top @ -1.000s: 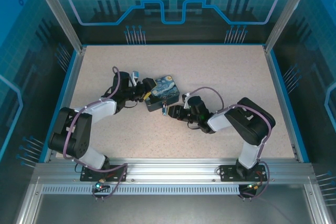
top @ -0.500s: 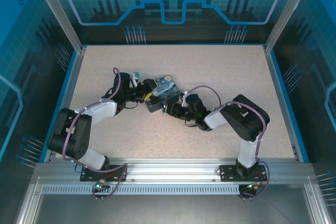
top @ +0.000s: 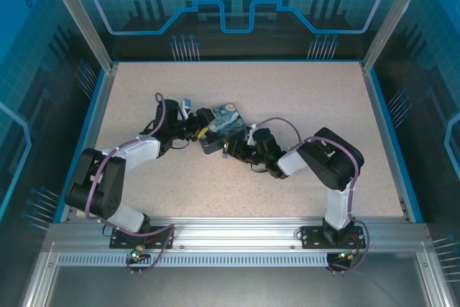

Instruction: Unlock a padlock with a key

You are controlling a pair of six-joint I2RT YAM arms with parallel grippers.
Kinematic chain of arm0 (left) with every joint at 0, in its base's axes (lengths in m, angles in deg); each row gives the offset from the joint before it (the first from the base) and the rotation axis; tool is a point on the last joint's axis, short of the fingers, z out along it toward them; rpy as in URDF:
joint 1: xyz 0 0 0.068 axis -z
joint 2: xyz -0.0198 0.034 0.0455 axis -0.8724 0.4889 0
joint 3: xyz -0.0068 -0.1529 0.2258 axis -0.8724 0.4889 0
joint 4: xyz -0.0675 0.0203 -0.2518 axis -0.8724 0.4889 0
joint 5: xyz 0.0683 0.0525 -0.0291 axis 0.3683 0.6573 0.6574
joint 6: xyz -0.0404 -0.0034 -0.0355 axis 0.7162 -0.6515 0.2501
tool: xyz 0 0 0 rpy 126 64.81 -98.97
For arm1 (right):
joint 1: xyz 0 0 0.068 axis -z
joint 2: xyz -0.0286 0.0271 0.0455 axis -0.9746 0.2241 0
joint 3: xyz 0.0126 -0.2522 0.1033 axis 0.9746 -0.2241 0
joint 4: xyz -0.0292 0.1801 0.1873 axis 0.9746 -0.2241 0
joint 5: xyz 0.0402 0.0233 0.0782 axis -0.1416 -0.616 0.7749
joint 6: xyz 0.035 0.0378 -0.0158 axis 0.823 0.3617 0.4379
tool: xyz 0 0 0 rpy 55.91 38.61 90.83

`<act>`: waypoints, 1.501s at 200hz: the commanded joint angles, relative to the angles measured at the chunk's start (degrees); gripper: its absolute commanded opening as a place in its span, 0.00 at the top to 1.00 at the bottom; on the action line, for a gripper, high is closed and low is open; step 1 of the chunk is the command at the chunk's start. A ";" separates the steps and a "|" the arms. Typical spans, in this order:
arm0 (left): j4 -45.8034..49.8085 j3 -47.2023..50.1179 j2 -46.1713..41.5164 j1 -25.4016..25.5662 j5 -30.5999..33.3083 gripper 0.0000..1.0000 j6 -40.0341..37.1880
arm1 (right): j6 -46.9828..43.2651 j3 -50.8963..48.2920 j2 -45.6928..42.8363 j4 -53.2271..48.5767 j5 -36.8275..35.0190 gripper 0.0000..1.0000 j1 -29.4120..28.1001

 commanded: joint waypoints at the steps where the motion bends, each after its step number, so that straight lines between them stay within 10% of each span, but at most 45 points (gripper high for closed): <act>1: 0.51 0.07 -0.21 0.63 0.27 0.26 0.62 | 1.45 0.91 3.35 -2.68 0.47 0.71 -0.79; 99: 1.98 0.22 -0.91 0.63 0.67 0.26 -0.32 | 2.53 -2.83 0.99 0.47 -4.36 0.94 -0.98; 300: 6.40 2.56 -2.70 1.34 1.45 0.25 -4.42 | 12.67 -4.31 -7.94 -0.64 -11.23 0.96 0.97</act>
